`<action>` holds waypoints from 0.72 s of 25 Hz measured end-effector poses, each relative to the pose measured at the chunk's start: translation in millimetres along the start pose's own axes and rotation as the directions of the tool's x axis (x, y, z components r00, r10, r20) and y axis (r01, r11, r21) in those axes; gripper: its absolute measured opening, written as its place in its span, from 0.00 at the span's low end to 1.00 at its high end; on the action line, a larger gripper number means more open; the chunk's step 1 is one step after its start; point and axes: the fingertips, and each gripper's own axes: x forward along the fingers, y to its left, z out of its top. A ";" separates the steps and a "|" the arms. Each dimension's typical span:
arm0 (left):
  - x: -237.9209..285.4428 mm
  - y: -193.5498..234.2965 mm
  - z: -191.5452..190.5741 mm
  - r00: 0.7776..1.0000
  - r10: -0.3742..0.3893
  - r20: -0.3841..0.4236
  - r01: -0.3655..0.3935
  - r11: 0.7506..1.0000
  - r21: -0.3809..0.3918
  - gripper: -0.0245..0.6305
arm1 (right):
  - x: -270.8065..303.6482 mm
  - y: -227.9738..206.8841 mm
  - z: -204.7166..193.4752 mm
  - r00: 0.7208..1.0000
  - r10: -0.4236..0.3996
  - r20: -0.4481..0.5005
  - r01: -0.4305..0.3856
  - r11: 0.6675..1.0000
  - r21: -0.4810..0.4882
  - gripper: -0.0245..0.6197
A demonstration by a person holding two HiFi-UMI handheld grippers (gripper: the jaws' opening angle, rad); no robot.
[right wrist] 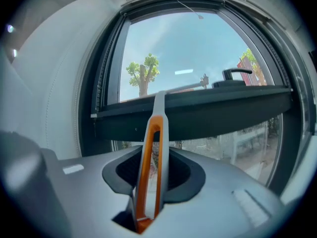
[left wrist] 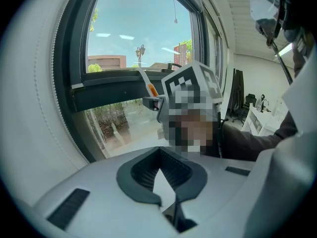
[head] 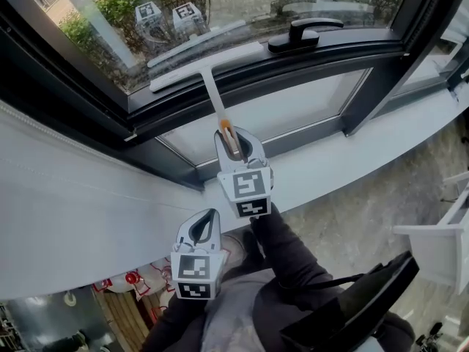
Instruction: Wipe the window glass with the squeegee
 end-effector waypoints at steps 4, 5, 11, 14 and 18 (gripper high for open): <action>-1.3 -1.0 -0.6 1.000 0.011 -0.003 -0.011 1.000 -0.003 0.04 | -4.5 -8.9 -8.1 1.000 -0.005 0.010 0.004 1.000 0.024 0.17; -0.9 -1.4 -0.6 1.000 0.012 -0.004 -0.012 1.000 -0.005 0.04 | -6.2 -10.6 -3.9 1.000 -0.007 0.017 0.007 1.000 0.017 0.17; 1.5 -4.7 6.8 1.000 0.012 0.017 -0.012 1.000 -0.019 0.04 | -17.5 -5.9 25.9 0.999 0.025 0.045 -0.026 1.000 0.014 0.17; 1.6 -5.9 15.0 0.999 0.015 0.042 -0.014 1.000 -0.025 0.04 | -24.4 1.4 48.0 0.996 0.059 0.064 -0.059 0.998 0.006 0.17; -2.3 -3.6 28.4 0.996 0.031 0.080 -0.028 0.999 -0.037 0.04 | -31.0 15.5 94.2 0.987 0.120 0.106 -0.122 0.992 0.013 0.17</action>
